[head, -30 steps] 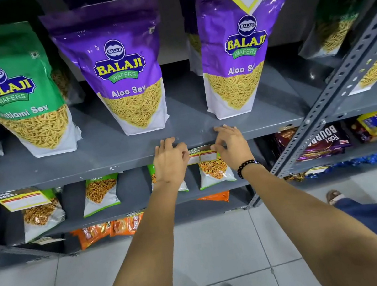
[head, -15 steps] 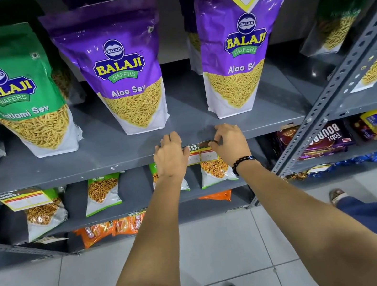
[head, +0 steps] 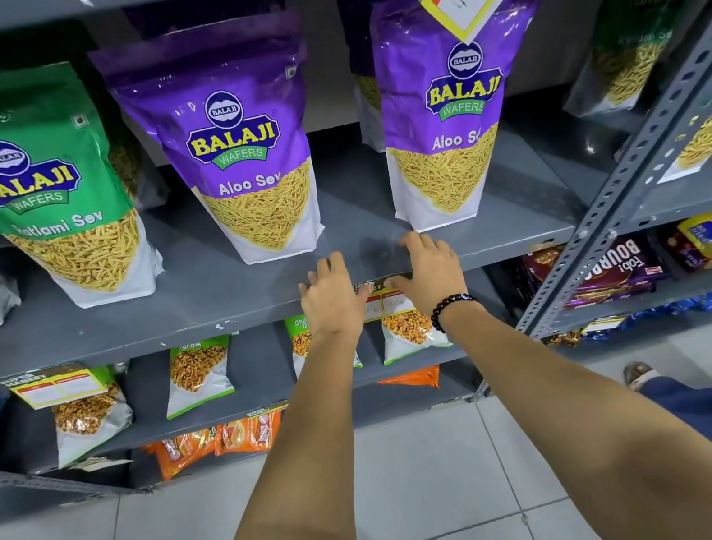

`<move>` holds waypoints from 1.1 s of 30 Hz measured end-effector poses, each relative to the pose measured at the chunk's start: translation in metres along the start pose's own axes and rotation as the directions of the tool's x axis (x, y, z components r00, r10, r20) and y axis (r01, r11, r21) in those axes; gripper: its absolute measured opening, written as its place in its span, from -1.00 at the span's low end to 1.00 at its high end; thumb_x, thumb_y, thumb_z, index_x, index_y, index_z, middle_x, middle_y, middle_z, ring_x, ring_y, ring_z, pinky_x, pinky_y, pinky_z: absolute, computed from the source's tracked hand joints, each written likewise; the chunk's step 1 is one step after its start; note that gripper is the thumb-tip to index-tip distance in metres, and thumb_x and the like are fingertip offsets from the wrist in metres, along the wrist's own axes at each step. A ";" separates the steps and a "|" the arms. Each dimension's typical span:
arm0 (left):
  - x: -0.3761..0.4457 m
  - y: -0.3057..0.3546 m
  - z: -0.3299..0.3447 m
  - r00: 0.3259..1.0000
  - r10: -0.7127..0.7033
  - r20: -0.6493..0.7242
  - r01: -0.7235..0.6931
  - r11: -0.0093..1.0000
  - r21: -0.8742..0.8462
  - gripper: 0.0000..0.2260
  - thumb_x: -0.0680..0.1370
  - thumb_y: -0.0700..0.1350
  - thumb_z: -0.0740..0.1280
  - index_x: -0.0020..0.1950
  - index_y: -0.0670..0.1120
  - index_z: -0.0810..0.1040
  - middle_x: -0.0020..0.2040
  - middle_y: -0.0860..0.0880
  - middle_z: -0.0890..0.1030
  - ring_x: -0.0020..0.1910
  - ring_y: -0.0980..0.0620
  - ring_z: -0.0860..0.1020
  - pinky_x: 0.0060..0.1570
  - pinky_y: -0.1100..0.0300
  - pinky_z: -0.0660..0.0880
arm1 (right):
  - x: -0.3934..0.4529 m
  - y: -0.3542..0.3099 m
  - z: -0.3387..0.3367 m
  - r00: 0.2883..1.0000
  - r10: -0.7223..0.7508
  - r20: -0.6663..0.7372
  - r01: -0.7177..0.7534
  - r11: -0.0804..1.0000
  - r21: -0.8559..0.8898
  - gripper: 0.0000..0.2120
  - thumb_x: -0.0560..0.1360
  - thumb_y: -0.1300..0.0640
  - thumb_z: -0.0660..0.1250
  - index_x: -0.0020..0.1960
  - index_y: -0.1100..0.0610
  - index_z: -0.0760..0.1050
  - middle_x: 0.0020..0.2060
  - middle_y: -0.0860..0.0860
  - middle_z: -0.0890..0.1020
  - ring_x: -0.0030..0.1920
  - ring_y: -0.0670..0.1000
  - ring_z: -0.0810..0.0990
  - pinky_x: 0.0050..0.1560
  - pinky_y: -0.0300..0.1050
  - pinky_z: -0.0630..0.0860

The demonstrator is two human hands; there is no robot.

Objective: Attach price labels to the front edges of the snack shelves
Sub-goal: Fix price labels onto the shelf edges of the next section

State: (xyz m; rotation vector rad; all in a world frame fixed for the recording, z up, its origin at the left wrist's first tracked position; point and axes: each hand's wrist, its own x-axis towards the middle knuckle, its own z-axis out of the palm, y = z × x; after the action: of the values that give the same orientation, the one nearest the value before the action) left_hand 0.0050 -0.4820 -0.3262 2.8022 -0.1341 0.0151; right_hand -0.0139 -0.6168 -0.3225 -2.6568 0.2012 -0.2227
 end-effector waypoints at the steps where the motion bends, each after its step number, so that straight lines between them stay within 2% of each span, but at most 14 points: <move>1: -0.002 -0.001 -0.001 1.000 0.010 0.021 -0.010 1.000 -0.007 -0.46 0.46 0.03 0.41 0.33 -0.13 0.28 0.24 -0.17 0.50 0.22 -0.20 0.46 0.22 -0.12 0.40 | -0.002 0.001 -0.002 1.000 -0.022 0.020 0.023 1.000 -0.017 -0.52 0.41 0.07 0.41 0.23 0.18 0.33 0.19 0.17 0.52 0.19 0.24 0.43 0.28 0.15 0.35; 3: -0.010 -0.005 -0.005 0.999 0.043 0.017 -0.043 0.999 -0.032 -0.37 0.49 0.03 0.38 0.43 -0.13 0.17 0.35 -0.17 0.43 0.38 -0.19 0.33 0.35 -0.14 0.28 | -0.012 0.004 -0.008 0.996 -0.088 0.019 0.089 0.994 -0.069 -0.49 0.47 0.09 0.34 0.34 0.18 0.25 0.33 0.19 0.42 0.35 0.22 0.32 0.41 0.16 0.23; 6: -0.023 -0.002 -0.022 0.985 0.138 -0.105 -0.135 0.990 0.036 -0.34 0.56 0.10 0.24 0.50 -0.13 0.01 0.52 -0.15 0.20 0.51 -0.17 0.10 0.48 -0.09 0.08 | -0.028 0.002 -0.029 0.977 -0.203 -0.065 0.192 0.971 -0.145 -0.50 0.53 0.12 0.23 0.41 0.20 0.16 0.44 0.19 0.27 0.48 0.17 0.15 0.51 0.17 0.07; 9: -0.030 0.018 -0.055 0.954 0.224 -0.199 -0.200 0.971 0.132 -0.35 0.59 0.15 0.14 0.51 -0.14 -0.07 0.56 -0.18 0.01 0.53 -0.18 -0.03 0.51 -0.07 -0.04 | -0.039 -0.013 -0.067 0.915 -0.337 -0.221 0.284 0.929 -0.239 -0.53 0.50 0.19 0.28 0.35 0.26 0.27 0.37 0.25 0.38 0.42 0.24 0.28 0.44 0.25 0.17; 12: -0.036 0.045 -0.099 0.892 0.299 -0.338 -0.250 0.951 0.182 -0.37 0.58 0.14 0.16 0.51 -0.14 0.01 0.55 -0.23 0.00 0.52 -0.22 -0.01 0.50 -0.09 -0.01 | -0.042 -0.031 -0.117 0.813 -0.424 -0.398 0.318 0.897 -0.306 -0.57 0.41 0.26 0.37 0.25 0.30 0.41 0.27 0.30 0.49 0.31 0.31 0.42 0.30 0.37 0.31; 15: -0.043 0.069 -0.142 0.788 0.351 -0.506 -0.293 0.936 0.192 -0.41 0.56 0.10 0.23 0.47 -0.17 0.17 0.52 -0.29 0.08 0.50 -0.28 0.06 0.47 -0.15 0.07 | -0.041 -0.047 -0.166 0.708 -0.476 -0.522 0.340 0.877 -0.339 -0.61 0.39 0.30 0.36 0.20 0.31 0.44 0.25 0.33 0.49 0.29 0.34 0.42 0.28 0.40 0.30; 17: -0.044 0.084 -0.168 0.727 0.381 -0.571 -0.335 0.923 0.190 -0.44 0.56 0.07 0.24 0.44 -0.19 0.22 0.51 -0.32 0.10 0.49 -0.30 0.07 0.47 -0.17 0.07 | -0.039 -0.056 -0.196 0.674 -0.479 -0.563 0.320 0.875 -0.363 -0.62 0.41 0.31 0.32 0.22 0.30 0.43 0.27 0.33 0.47 0.31 0.34 0.40 0.31 0.38 0.26; 20: -0.042 0.105 -0.200 0.687 0.388 -0.615 -0.352 0.918 0.185 -0.49 0.57 0.05 0.24 0.42 -0.20 0.26 0.52 -0.32 0.06 0.50 -0.29 0.05 0.48 -0.15 0.04 | -0.028 -0.068 -0.238 0.675 -0.460 -0.577 0.284 0.884 -0.372 -0.61 0.49 0.28 0.23 0.31 0.27 0.34 0.36 0.31 0.37 0.40 0.32 0.28 0.39 0.35 0.16; 23: -0.035 0.120 -0.225 0.683 0.364 -0.633 -0.329 0.927 0.179 -0.57 0.58 0.04 0.21 0.37 -0.17 0.35 0.53 -0.28 0.01 0.52 -0.26 -0.01 0.50 -0.12 -0.03 | -0.010 -0.079 -0.273 0.705 -0.441 -0.556 0.255 0.888 -0.382 -0.57 0.54 0.23 0.16 0.40 0.19 0.23 0.46 0.26 0.19 0.48 0.26 0.09 0.47 0.30 0.03; 26: -0.027 0.128 -0.238 0.673 0.351 -0.651 -0.346 0.927 0.142 -0.69 0.58 0.00 0.23 0.19 -0.17 0.52 0.54 -0.26 0.01 0.52 -0.23 -0.04 0.50 -0.10 -0.07 | 0.010 -0.087 -0.296 0.728 -0.445 -0.522 0.225 0.874 -0.432 -0.58 0.55 0.25 0.16 0.40 0.13 0.23 0.49 0.24 0.08 0.50 0.25 -0.02 0.48 0.29 -0.05; 29: -0.023 0.133 -0.243 0.678 0.328 -0.657 -0.361 0.928 0.090 -0.76 0.56 -0.03 0.28 0.07 -0.16 0.59 0.54 -0.23 0.04 0.53 -0.21 -0.04 0.51 -0.09 -0.08 | 0.025 -0.092 -0.307 0.748 -0.449 -0.489 0.217 0.861 -0.460 -0.64 0.54 0.28 0.18 0.32 0.11 0.33 0.50 0.22 0.08 0.50 0.23 -0.05 0.47 0.29 -0.06; 33: -0.018 0.137 -0.244 0.705 0.309 -0.639 -0.370 0.928 0.041 -0.83 0.54 -0.06 0.31 -0.04 -0.14 0.63 0.53 -0.21 0.11 0.53 -0.19 0.00 0.52 -0.10 -0.06 | 0.036 -0.093 -0.314 0.744 -0.454 -0.490 0.229 0.862 -0.452 -0.81 0.54 0.22 0.21 0.12 0.18 0.51 0.45 0.20 0.24 0.50 0.21 0.03 0.47 0.26 -0.06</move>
State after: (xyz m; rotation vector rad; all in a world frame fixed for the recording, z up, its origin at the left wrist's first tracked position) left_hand -0.0245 -0.5288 -0.0512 2.4704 -0.4674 1.0154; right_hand -0.0288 -0.6779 0.0006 -2.8867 -0.0869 -1.2565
